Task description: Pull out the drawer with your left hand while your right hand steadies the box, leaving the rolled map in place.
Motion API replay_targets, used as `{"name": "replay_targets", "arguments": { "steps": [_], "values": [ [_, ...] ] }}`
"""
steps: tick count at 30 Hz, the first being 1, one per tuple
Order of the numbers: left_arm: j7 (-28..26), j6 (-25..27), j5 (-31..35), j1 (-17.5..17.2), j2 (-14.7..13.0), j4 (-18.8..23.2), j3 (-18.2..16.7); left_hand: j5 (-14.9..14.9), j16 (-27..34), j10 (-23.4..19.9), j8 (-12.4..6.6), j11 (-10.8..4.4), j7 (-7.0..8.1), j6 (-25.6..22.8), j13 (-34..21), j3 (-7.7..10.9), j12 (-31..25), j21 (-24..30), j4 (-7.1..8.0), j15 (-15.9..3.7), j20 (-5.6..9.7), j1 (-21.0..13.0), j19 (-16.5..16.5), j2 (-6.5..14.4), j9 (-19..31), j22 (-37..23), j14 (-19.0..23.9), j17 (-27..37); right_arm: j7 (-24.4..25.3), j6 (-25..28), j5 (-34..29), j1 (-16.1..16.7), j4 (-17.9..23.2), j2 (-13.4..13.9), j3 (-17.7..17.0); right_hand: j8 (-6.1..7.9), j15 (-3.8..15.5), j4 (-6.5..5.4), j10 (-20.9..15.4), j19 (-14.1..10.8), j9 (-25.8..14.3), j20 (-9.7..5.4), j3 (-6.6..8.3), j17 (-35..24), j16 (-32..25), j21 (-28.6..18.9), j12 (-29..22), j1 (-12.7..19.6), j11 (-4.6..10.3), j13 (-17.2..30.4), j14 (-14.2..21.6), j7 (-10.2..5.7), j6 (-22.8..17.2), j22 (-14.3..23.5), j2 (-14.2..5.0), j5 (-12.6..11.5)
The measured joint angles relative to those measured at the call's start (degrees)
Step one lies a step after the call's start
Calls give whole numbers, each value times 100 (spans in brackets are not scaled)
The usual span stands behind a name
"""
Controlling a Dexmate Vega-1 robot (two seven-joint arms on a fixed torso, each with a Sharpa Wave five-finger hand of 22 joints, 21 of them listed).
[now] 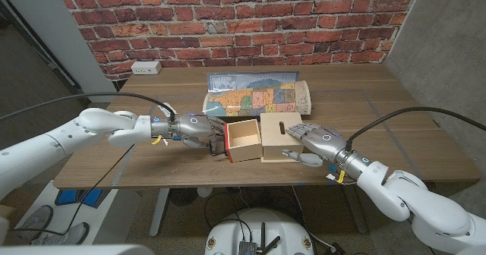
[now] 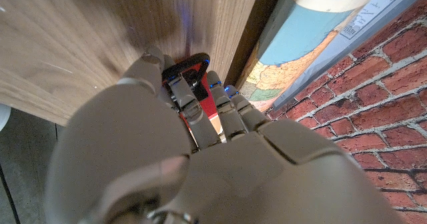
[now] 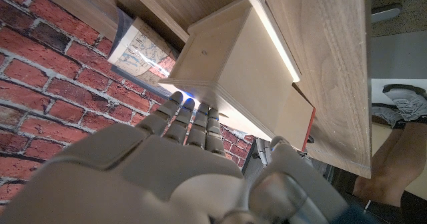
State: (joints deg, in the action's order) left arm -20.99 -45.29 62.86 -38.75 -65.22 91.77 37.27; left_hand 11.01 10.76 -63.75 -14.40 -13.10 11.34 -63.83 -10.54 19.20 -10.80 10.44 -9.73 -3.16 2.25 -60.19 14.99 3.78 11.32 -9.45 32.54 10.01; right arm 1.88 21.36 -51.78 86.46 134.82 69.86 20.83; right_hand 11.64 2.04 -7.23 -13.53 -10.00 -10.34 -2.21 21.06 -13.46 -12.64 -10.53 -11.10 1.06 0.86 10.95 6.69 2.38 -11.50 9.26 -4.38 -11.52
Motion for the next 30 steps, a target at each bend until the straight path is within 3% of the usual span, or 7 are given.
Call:
{"name": "replay_targets", "arguments": {
  "steps": [21,30],
  "values": [
    [-13,132,-120,-204,-216,8,-186,0,0,37,48,5,13,56,0,-18,0,0,19,0,0,0,0,0,0,0,0,0,-261,28,-214,-225,6,-131,162,-28,-1,0,17,-14,9,-4,0,-27,0,0,7,1,6,-14,-62,0,19,0,0,0],
    [-2,183,-160,-236,-233,9,-227,0,0,527,214,15,40,517,15,-154,44,0,38,10,-1,94,0,-94,0,0,53,-1,-332,-5,-259,-286,-1,-161,192,-45,-1,0,29,-14,5,-4,0,-27,0,0,24,1,14,-16,-62,-21,42,0,-1,0]
  ]
}}
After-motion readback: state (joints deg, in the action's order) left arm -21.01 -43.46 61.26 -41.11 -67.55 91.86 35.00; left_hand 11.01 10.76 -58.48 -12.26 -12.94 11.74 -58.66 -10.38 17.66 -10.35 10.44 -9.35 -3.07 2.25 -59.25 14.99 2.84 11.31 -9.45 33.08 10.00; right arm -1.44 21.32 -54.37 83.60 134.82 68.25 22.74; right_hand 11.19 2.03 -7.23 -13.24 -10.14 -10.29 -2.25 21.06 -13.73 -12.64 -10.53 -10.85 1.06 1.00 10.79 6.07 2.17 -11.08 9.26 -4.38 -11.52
